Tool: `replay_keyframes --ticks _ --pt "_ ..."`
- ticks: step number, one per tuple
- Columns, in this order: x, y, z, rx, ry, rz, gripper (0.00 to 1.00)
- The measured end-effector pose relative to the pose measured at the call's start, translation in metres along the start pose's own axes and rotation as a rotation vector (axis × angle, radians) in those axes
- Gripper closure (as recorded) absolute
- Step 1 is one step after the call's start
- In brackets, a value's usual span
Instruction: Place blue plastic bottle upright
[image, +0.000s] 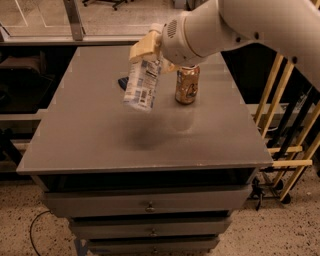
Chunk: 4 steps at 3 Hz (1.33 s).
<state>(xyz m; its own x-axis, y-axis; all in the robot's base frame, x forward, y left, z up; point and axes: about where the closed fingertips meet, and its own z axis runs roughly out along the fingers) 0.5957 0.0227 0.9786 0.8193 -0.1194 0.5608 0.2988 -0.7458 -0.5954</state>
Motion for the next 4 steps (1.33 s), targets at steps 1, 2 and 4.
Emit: replay_keyframes --ticks 1,2,4 --pt "0.001 0.002 -0.004 0.003 0.012 -0.012 1.0" --pt "-0.001 -0.008 -0.003 0.031 0.011 -0.078 1.0" --pt "-0.015 -0.034 -0.017 0.122 0.136 -0.353 1.0"
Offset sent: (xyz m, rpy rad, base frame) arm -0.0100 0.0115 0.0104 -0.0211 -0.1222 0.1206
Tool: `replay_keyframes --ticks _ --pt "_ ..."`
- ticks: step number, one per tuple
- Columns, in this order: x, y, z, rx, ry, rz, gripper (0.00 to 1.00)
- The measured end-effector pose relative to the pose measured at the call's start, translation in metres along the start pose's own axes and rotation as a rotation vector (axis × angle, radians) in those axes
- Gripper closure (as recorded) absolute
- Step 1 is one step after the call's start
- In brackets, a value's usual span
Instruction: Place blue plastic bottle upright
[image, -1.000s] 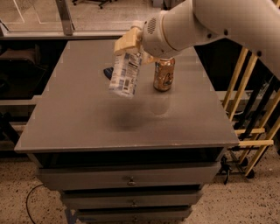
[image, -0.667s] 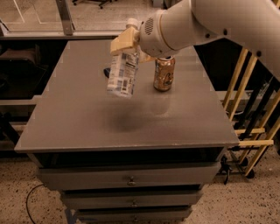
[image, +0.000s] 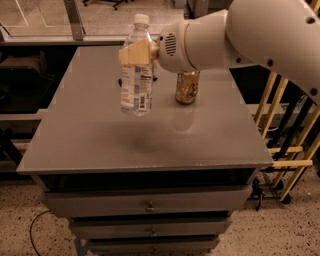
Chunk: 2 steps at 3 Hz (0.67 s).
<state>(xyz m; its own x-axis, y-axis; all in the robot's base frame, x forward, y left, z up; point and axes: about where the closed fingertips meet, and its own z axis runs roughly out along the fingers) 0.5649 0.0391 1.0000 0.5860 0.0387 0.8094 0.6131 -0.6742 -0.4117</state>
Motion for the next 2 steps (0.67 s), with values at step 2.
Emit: replay_keyframes --ticks 2 --pt "0.0026 -0.0116 -0.0014 0.013 0.009 -0.091 1.0"
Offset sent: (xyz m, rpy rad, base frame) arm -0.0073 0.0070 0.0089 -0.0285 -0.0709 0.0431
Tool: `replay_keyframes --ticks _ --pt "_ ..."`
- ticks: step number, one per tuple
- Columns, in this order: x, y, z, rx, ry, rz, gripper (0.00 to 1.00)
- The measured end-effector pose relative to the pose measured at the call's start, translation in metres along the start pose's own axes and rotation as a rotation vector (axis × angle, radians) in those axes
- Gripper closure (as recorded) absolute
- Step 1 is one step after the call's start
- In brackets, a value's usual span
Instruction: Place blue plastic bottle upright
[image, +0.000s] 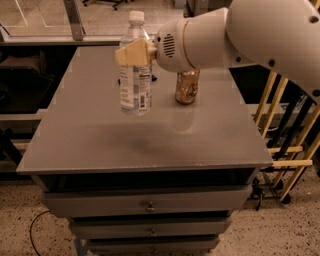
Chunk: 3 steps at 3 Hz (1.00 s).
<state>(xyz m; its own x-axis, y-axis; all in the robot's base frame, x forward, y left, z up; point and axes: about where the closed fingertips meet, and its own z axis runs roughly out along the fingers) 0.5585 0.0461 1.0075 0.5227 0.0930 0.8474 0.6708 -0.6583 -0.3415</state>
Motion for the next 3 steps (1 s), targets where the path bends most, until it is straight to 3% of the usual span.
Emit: replay_keyframes --ticks 1,3 --pt "-0.002 0.002 0.0 -0.011 -0.015 -0.087 1.0" --pt "-0.013 0.022 -0.009 0.014 0.01 -0.395 1.0"
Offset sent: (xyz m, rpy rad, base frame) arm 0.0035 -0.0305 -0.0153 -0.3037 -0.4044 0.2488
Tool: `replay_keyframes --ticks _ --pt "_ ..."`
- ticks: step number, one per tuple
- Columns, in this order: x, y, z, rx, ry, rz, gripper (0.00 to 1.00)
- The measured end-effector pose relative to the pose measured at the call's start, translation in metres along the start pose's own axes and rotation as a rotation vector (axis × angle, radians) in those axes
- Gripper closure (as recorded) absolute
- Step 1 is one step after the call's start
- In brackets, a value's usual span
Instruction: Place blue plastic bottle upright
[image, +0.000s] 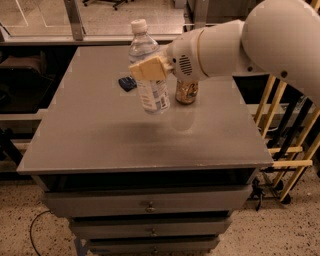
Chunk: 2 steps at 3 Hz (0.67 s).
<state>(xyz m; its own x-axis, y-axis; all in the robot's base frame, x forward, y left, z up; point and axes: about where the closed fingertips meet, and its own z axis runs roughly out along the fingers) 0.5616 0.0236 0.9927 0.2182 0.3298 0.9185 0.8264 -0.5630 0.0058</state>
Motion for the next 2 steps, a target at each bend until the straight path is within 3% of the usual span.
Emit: replay_keyframes --ticks 1,2 --pt "-0.01 0.009 -0.003 0.01 0.053 -0.087 1.0" --pt "-0.021 0.017 -0.006 0.015 0.094 -0.12 1.0"
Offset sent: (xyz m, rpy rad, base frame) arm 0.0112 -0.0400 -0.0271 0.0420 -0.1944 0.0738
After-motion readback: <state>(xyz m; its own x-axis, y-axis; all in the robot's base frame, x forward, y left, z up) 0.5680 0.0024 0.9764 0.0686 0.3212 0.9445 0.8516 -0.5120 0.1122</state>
